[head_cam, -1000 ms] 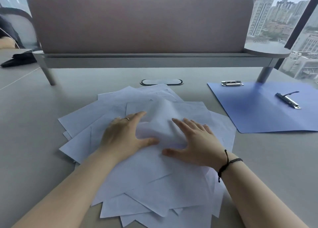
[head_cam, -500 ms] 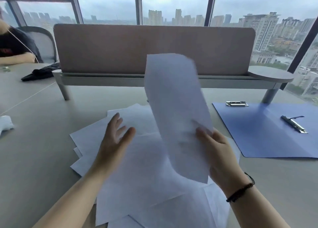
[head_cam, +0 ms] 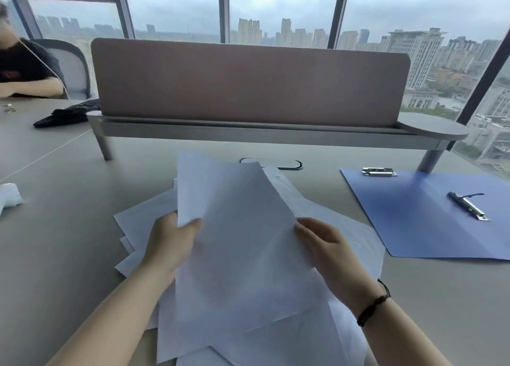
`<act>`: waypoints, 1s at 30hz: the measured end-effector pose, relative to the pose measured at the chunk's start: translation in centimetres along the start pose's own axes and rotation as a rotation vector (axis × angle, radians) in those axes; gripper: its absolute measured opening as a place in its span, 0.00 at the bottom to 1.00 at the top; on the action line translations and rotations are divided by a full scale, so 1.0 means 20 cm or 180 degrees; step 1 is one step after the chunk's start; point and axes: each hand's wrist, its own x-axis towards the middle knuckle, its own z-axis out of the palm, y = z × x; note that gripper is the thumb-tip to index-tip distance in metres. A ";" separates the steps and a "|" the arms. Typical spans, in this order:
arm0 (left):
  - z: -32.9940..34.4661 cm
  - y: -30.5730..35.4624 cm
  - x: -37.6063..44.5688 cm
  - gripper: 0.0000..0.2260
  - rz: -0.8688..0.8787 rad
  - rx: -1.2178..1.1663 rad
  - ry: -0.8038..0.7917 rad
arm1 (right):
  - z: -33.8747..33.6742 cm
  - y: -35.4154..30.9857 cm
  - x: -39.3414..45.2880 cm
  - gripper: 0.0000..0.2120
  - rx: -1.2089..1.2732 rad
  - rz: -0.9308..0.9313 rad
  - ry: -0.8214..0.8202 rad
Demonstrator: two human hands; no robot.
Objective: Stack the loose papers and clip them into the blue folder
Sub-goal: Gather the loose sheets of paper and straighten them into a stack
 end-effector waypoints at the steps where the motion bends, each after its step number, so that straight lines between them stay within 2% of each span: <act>1: -0.01 -0.01 0.02 0.04 -0.0002 -0.0001 0.0139 | 0.00 0.02 0.04 0.15 -0.0398 -0.0147 0.0138; 4: -0.05 0.01 0.06 0.04 -0.0297 -0.0543 0.0176 | 0.01 0.05 0.21 0.20 -0.1791 -0.0529 0.0144; 6: -0.09 0.03 0.07 0.07 -0.0492 -0.1065 0.0110 | 0.05 0.02 0.30 0.14 -0.2635 -0.0492 -0.0362; 7: -0.10 0.03 0.08 0.11 -0.0539 -0.1267 0.0075 | 0.07 -0.01 0.34 0.17 -0.2932 -0.0411 -0.0636; 9: -0.12 0.04 0.10 0.15 -0.0863 -0.1996 -0.0166 | 0.14 -0.03 0.42 0.34 -0.3384 -0.0338 -0.1059; 11: -0.11 0.02 0.10 0.08 -0.1098 -0.2527 -0.0469 | 0.21 -0.04 0.49 0.47 -0.3857 -0.0337 -0.1304; 12: -0.11 0.01 0.10 0.09 -0.0999 -0.2531 -0.0550 | 0.24 -0.04 0.52 0.51 -0.4041 -0.0342 -0.1355; 14: -0.11 -0.02 0.11 0.12 -0.0974 -0.3059 -0.0655 | 0.28 -0.07 0.57 0.53 -0.4368 -0.0261 -0.1425; 16: -0.11 -0.02 0.10 0.09 -0.0857 -0.3004 -0.0674 | 0.30 -0.10 0.61 0.51 -0.4652 -0.0175 -0.1454; 19: -0.12 0.00 0.08 0.14 -0.0859 -0.3171 -0.0584 | 0.31 -0.12 0.61 0.44 -0.4853 -0.0076 -0.1458; 20: -0.11 0.00 0.08 0.13 -0.0858 -0.3130 -0.0567 | 0.31 -0.13 0.61 0.43 -0.4908 -0.0043 -0.1474; 22: -0.11 0.02 0.06 0.06 -0.0833 -0.2985 -0.0520 | 0.31 -0.14 0.60 0.44 -0.4995 0.0004 -0.1466; 25: -0.10 0.06 0.04 0.07 -0.0829 -0.2598 -0.0607 | 0.30 -0.15 0.58 0.44 -0.4835 -0.0013 -0.1330; 27: -0.11 0.07 0.04 0.08 -0.0644 -0.2110 -0.0636 | 0.29 -0.15 0.56 0.37 -0.4456 -0.0003 -0.1245; 29: -0.11 0.05 0.07 0.04 -0.0370 -0.1749 -0.0522 | 0.25 -0.16 0.53 0.25 -0.4055 -0.0003 -0.1172; 30: -0.11 0.04 0.08 0.10 -0.0277 -0.1569 -0.0448 | 0.21 -0.16 0.50 0.18 -0.3922 -0.0025 -0.1154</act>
